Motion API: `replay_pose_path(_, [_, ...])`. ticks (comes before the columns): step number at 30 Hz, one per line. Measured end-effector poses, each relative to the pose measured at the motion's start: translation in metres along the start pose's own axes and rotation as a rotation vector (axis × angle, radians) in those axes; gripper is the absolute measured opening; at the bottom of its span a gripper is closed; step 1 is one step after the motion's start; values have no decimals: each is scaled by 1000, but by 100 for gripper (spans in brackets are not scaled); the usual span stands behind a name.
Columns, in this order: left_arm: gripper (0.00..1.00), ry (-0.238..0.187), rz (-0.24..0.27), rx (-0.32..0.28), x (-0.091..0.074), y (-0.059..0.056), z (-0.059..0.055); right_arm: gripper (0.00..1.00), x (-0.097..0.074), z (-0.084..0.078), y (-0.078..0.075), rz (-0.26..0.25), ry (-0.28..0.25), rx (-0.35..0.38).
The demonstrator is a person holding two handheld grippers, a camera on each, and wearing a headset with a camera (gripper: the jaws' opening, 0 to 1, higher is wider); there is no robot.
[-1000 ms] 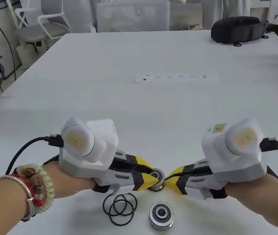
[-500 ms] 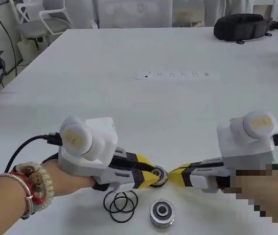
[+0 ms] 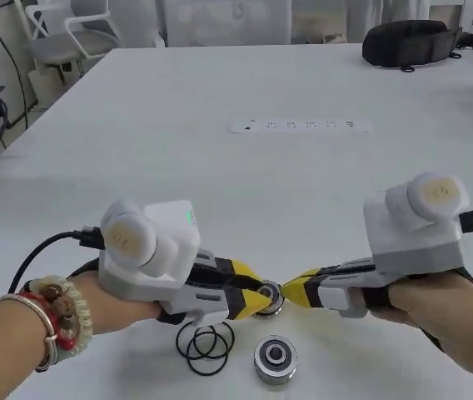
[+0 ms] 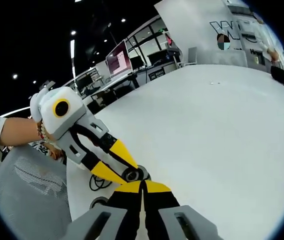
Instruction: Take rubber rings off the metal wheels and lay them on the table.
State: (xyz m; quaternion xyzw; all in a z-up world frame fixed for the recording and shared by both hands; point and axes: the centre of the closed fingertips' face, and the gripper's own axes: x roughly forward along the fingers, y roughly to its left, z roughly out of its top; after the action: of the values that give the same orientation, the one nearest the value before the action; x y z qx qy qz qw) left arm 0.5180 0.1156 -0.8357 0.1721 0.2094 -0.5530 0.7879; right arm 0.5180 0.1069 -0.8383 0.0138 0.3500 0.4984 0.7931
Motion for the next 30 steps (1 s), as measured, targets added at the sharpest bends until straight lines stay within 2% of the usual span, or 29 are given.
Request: replay_pose_path(30, [7,5,-8,11,2,-1,1,0,2,6,14,45,1,-34])
